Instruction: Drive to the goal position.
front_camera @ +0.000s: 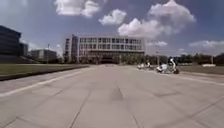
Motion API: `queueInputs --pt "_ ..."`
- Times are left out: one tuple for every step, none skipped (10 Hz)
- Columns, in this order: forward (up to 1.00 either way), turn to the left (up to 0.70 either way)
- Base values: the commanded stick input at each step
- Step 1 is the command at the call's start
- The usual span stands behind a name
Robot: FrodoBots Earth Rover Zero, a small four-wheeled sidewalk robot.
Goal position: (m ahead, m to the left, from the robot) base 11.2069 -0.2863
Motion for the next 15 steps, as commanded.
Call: queueInputs --pt "0.85 0.0" --pt "0.85 0.0" --pt "0.85 0.0" --pt "0.85 0.0" --pt "0.85 -0.01" --pt "0.85 -0.03" --pt "0.85 -0.33" --pt "0.85 -0.33" --pt "0.85 -0.33" --pt "0.85 -0.33" --pt "0.85 -0.3" --pt "0.85 -0.16" --pt "0.85 0.0" --pt "0.85 0.0" --pt "0.85 0.0"
